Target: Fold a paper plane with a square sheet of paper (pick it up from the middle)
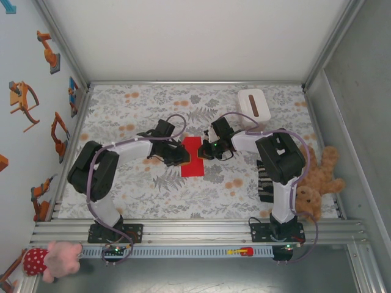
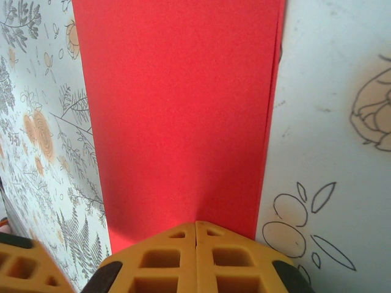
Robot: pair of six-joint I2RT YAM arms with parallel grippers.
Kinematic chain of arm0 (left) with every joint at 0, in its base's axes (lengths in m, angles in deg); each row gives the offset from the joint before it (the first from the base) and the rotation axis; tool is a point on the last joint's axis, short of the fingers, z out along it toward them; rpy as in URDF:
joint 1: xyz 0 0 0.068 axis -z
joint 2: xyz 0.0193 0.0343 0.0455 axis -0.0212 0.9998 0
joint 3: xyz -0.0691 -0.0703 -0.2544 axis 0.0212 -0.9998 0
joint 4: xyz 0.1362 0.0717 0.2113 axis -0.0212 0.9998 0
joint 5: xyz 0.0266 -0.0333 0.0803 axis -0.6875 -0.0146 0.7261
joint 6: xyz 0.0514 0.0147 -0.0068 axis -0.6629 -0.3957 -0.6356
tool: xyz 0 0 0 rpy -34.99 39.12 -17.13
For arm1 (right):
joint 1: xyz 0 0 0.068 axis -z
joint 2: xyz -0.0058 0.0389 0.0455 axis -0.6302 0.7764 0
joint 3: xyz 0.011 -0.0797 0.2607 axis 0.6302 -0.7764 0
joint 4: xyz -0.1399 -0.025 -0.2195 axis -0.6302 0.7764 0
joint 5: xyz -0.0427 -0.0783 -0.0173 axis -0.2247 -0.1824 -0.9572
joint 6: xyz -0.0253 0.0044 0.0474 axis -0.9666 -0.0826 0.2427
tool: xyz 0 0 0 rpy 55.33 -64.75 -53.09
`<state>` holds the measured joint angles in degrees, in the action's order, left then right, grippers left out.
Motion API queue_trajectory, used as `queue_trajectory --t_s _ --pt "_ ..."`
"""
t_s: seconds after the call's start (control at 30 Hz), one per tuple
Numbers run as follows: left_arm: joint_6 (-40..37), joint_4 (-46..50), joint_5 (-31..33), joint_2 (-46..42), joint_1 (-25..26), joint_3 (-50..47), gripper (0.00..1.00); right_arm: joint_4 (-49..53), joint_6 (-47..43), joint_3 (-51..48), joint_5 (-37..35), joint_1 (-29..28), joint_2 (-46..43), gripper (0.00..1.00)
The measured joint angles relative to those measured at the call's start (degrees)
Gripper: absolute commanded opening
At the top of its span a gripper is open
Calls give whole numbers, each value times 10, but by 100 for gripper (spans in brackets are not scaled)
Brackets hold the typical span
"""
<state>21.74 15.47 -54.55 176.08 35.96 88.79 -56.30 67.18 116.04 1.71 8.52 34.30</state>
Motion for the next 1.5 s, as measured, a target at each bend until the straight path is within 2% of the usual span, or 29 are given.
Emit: queue_trajectory --t_s 0.17,0.33,0.53,0.73,0.97,1.17,1.4,1.43,1.5 --pt "2 -1 -10 52 11 2 14 0 0 0 0 0 0 0" --pt "2 -12 -22 54 8 -9 14 0 0 0 0 0 0 0" --pt "2 -33 -11 2 8 -78 14 0 0 0 0 0 0 0" --pt "2 -5 22 -51 8 -121 14 -1 5 0 0 0 -1 0" --pt "23 32 81 -129 8 -130 26 -26 25 -24 -24 1 -32 0" --pt "59 -5 125 -212 8 -130 48 -16 46 -47 -74 9 -91 12" --pt "103 -65 155 -219 12 -129 64 -21 61 -65 -121 9 -223 36" --pt "108 -75 156 -215 12 -129 68 -23 65 -78 -129 9 -241 54" --pt "117 -90 155 -202 14 -126 71 -24 70 -105 -143 9 -265 64"
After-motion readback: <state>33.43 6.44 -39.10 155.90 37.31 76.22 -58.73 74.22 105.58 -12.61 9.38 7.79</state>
